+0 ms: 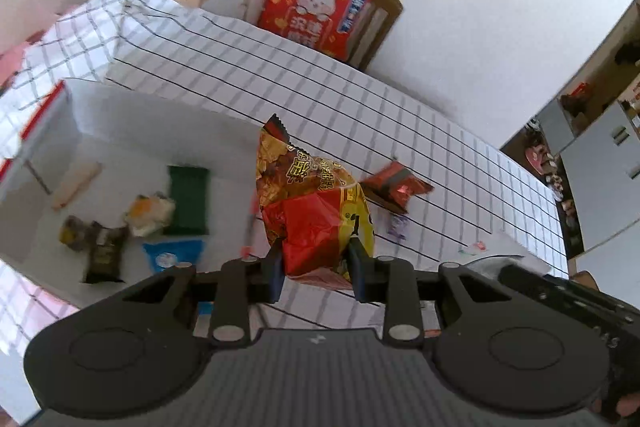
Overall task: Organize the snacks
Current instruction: 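Carry the chip bag in the left tool while the right tool carries the white packet into the box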
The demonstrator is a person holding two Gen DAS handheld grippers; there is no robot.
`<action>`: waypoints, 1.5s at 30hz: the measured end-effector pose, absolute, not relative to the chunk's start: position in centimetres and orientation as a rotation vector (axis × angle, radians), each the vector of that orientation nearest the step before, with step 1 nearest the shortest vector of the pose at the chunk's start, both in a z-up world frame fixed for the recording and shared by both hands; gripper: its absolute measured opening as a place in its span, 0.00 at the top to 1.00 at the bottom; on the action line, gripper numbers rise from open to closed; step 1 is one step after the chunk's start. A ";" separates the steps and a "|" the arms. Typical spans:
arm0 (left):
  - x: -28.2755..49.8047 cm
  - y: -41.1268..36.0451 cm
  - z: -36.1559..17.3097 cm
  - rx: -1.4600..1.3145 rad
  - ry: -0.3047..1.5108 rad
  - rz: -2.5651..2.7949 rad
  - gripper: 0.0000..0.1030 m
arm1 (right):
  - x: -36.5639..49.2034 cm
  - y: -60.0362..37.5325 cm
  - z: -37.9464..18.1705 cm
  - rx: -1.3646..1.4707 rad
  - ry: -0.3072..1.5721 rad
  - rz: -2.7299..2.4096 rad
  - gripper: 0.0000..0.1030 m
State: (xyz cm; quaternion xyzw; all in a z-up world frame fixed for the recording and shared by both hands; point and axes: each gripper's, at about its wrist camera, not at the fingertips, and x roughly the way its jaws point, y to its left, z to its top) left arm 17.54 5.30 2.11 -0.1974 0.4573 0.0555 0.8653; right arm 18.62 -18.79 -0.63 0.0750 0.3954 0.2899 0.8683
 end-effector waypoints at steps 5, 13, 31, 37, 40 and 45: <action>16.1 8.6 2.7 -0.430 0.940 0.151 0.70 | 17.9 -15.6 0.5 0.148 0.802 0.653 0.85; 13.8 13.6 3.4 -0.447 0.915 0.189 0.70 | 17.1 -9.9 1.3 0.111 0.785 0.716 0.85; 12.1 23.9 2.1 -0.444 0.926 0.252 0.70 | 17.2 2.4 -1.0 0.027 0.805 0.743 0.85; 14.4 25.5 -0.8 -0.414 0.985 0.222 0.70 | 18.2 5.3 -3.8 0.004 0.844 0.714 0.85; 15.5 25.7 -2.5 -0.400 1.013 0.206 0.70 | 18.9 6.2 -5.2 0.011 0.871 0.696 0.84; 16.9 26.0 -4.8 -0.392 1.042 0.192 0.70 | 19.7 7.2 -7.0 -0.015 0.880 0.687 0.85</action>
